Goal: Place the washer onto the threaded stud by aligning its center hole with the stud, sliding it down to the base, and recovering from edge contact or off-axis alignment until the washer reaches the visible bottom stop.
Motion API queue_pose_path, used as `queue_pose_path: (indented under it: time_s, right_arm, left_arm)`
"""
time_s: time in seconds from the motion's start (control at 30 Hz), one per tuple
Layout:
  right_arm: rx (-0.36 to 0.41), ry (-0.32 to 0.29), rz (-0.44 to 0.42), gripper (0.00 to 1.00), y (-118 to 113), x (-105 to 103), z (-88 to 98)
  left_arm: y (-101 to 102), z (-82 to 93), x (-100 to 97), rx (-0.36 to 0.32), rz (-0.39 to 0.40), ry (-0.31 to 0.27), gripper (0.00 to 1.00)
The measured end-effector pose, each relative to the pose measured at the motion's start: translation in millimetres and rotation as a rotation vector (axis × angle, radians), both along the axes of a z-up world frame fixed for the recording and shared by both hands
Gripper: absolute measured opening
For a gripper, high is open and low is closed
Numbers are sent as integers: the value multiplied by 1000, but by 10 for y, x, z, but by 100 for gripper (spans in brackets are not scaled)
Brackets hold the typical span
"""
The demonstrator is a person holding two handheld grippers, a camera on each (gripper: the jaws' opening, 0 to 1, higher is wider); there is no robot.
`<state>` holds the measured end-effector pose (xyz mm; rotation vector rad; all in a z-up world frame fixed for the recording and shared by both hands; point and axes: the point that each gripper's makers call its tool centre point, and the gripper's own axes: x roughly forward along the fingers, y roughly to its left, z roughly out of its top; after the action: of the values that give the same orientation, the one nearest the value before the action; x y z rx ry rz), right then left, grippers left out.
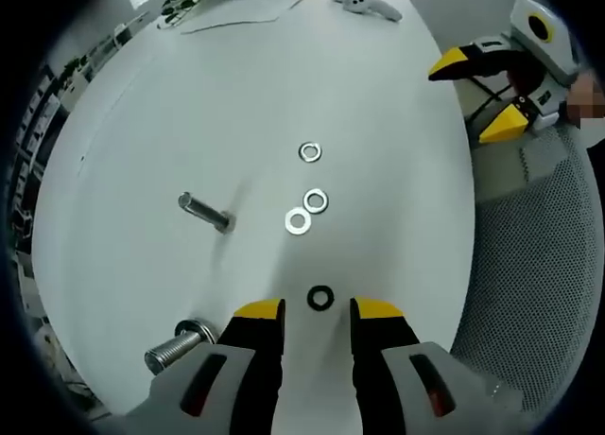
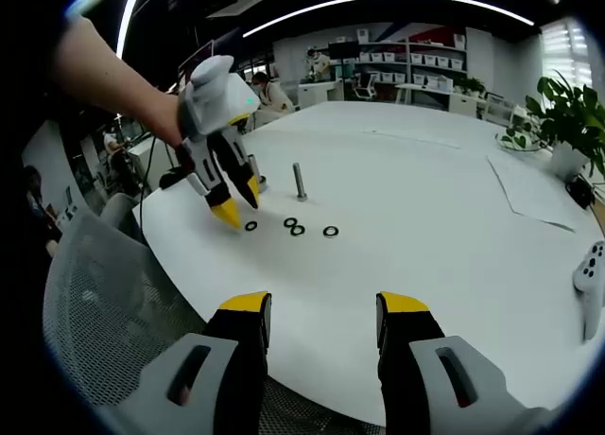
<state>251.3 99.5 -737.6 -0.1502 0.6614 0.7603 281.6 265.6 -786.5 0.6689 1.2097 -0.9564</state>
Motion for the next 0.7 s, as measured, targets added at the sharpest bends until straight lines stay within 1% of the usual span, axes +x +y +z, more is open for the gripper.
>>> queue_pose_path:
  time_s: [0.1, 0.27, 0.33, 0.43, 0.57, 0.63, 0.7]
  right_arm:
    - [-1, 0, 0, 47, -1, -1, -1]
    - [4, 2, 0, 47, 1, 0, 1]
    - [4, 2, 1, 47, 2, -2, 2]
    - [4, 2, 1, 47, 2, -4, 4]
    - [4, 1, 2, 47, 2, -2, 3]
    - [4, 0, 2, 46, 3, -3, 8]
    - [5, -1, 1, 46, 2, -2, 11]
  left_arm:
    - [-6, -30, -22, 8, -11, 7, 26]
    - [-19, -65, -47, 6, 7, 16, 26]
    - [-23, -72, -48, 14, -11, 2, 25]
    - [-23, -74, -50, 22, -22, -1, 25]
    - [-9, -94, -49, 56, -96, -26, 24]
    - [2, -99, -38, 83, -148, -47, 24]
    - [-8, -99, -44, 77, -114, -32, 24]
